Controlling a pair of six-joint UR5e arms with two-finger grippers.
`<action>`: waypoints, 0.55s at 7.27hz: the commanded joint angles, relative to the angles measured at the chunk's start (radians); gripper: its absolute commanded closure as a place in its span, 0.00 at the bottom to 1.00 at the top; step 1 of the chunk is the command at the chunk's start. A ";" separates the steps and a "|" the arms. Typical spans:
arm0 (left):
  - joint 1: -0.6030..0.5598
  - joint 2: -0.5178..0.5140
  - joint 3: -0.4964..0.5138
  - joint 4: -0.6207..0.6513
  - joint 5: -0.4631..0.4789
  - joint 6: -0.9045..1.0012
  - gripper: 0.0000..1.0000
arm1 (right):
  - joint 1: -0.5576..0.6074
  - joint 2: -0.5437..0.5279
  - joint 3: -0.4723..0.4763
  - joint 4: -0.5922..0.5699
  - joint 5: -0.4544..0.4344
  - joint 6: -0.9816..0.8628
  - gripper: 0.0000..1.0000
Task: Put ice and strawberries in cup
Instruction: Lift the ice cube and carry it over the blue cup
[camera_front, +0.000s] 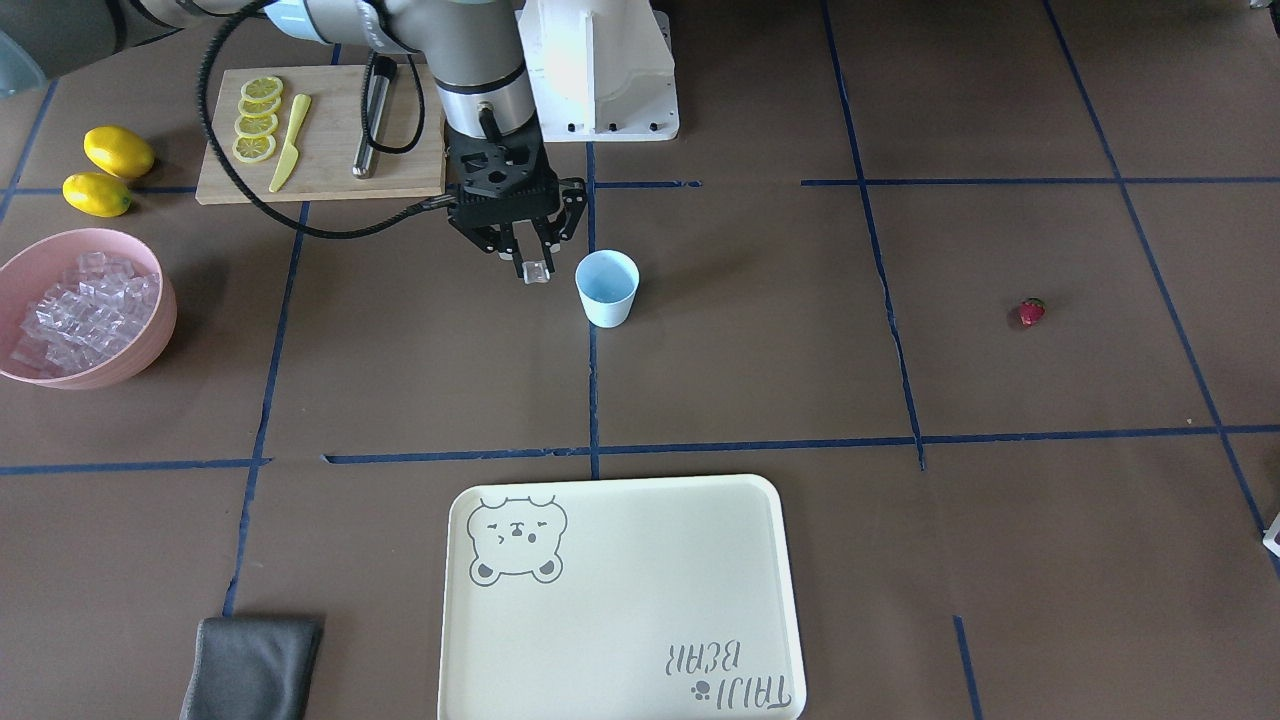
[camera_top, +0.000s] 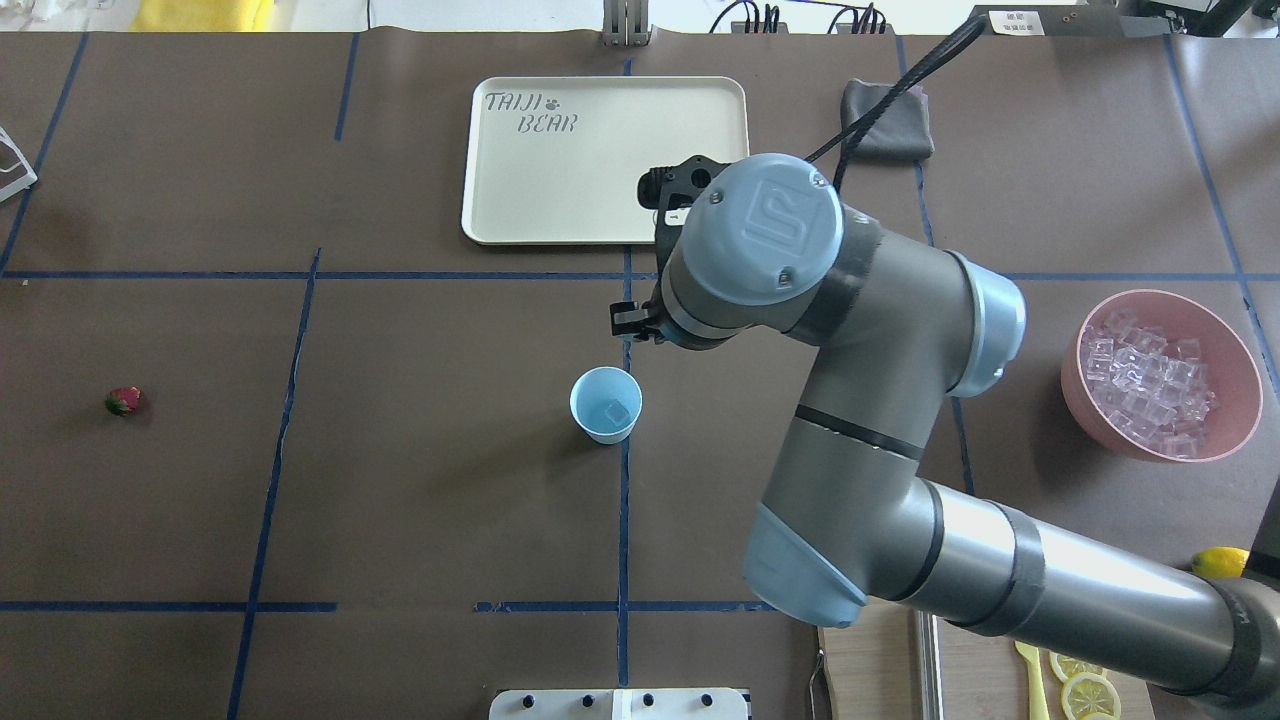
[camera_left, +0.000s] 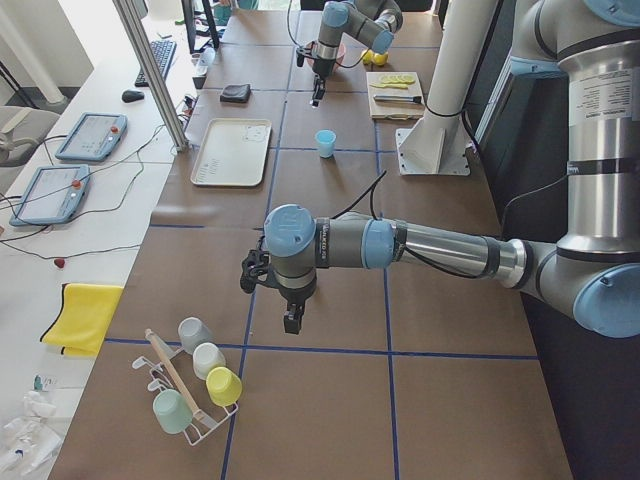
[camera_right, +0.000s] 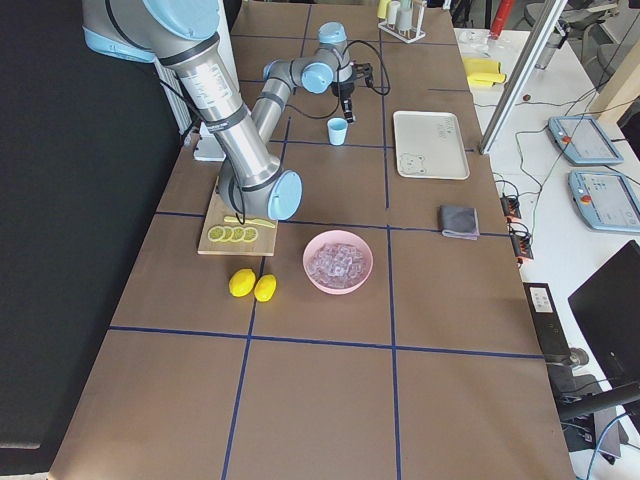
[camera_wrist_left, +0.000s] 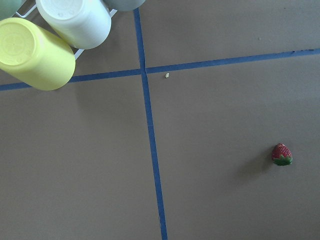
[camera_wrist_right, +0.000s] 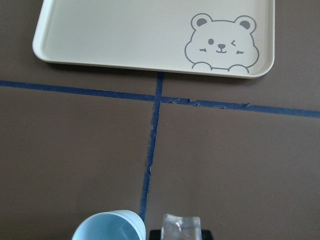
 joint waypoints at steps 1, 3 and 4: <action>0.001 0.000 0.001 0.000 0.000 0.000 0.00 | -0.066 0.091 -0.122 0.002 -0.053 0.061 1.00; 0.001 0.000 0.001 0.000 0.000 0.000 0.00 | -0.089 0.093 -0.136 0.000 -0.061 0.068 1.00; 0.001 0.000 0.001 -0.001 0.000 0.000 0.00 | -0.094 0.091 -0.136 0.000 -0.061 0.068 0.99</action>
